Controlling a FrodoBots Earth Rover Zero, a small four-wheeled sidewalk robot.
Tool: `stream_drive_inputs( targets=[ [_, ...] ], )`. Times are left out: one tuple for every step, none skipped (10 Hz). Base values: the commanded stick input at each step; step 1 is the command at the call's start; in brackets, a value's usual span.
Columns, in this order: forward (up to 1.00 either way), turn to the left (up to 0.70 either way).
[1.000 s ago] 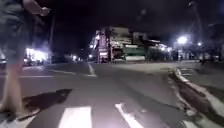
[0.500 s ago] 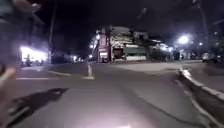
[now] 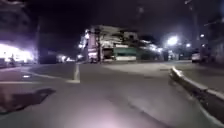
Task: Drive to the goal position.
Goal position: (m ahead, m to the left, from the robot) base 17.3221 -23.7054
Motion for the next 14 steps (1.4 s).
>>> stream_drive_inputs(
  targets=[
    [1.0,0.0],
    [1.0,0.0],
    [1.0,0.0],
    [1.0,-0.01],
    [1.0,-0.03],
    [1.0,-0.21],
    [1.0,-0.4],
    [1.0,-0.4],
    [1.0,-0.4],
    [1.0,-0.3],
    [1.0,0.0],
    [1.0,0.0],
    [1.0,0.0],
    [1.0,0.0]
  ],
)
